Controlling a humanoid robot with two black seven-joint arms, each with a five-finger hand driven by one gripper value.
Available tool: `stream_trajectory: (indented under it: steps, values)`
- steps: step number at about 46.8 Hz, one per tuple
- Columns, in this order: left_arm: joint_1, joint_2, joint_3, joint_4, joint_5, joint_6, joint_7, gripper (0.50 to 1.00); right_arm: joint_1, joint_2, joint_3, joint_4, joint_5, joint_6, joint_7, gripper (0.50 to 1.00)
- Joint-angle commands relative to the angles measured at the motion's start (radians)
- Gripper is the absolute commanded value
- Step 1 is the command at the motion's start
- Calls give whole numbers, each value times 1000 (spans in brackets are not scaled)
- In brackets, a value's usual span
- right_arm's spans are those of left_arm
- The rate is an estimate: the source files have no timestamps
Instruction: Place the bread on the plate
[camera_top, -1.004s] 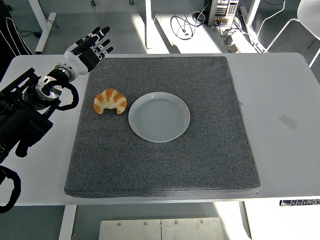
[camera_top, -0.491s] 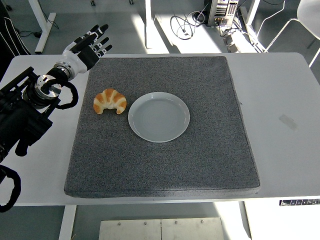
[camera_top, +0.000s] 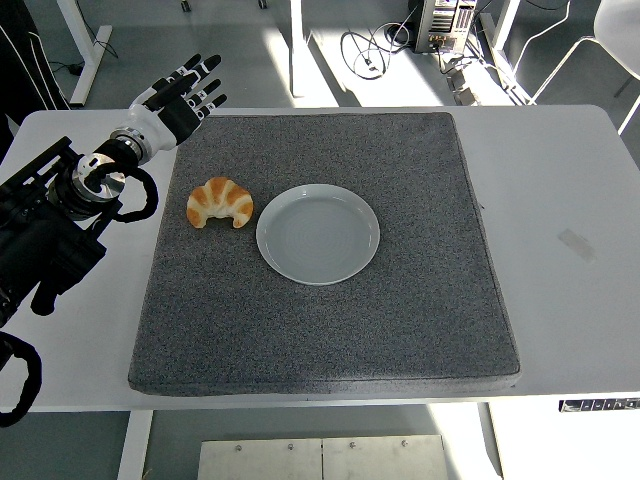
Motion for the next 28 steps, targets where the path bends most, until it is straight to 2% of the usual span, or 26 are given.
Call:
stream_trajectory:
  steps: [1,15,20,28]
  values:
    - [-4,2,-5,0,-7,5,-2,987,0,0,0,0,0,0,0,1000]
    - [-1,-6,-100,0,-15,6,-3,987,0,0,0,0,0,0,0,1000]
    - [2,-15,-94,0,-11,11,-5,987,0,0,0,0,0,0,0,1000]
    - [-7,-5,-65,-15,2,94,0,987,0,0,0,0,0,0,0,1000]
